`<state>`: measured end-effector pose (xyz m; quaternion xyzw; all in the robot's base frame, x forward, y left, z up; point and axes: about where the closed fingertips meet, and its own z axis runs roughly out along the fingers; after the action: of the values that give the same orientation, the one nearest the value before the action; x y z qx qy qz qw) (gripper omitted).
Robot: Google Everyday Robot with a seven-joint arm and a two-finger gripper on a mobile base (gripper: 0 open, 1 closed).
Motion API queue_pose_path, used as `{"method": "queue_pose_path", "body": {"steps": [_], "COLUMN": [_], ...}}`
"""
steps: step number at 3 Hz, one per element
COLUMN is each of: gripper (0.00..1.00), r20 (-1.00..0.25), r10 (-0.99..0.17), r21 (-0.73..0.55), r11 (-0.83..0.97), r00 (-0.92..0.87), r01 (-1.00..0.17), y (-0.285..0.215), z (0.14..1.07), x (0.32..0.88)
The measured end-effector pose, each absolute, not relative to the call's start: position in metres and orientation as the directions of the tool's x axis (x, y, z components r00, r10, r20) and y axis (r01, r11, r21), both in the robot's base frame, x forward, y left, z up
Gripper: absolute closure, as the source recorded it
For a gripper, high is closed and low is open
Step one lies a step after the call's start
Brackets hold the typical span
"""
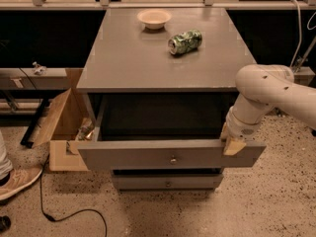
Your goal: Open top drawer
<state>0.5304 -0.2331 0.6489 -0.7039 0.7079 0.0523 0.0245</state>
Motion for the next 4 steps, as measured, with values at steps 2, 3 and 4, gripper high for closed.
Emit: {"method": "queue_pose_path", "body": {"steps": [2, 3, 4], "gripper": [0.00, 0.00, 0.18], "r20": [-0.102, -0.079, -0.048], "r10": [-0.995, -0.997, -0.998], "r21": [0.049, 0.088, 0.128], "r11": [0.003, 0.004, 0.028], "r00": [-0.008, -0.011, -0.034], "r01": [-0.999, -0.996, -0.991], "y": [-0.234, -0.238, -0.251], "z": [0.648, 0.644, 0.644], "x": [0.528, 0.518, 0.492]}}
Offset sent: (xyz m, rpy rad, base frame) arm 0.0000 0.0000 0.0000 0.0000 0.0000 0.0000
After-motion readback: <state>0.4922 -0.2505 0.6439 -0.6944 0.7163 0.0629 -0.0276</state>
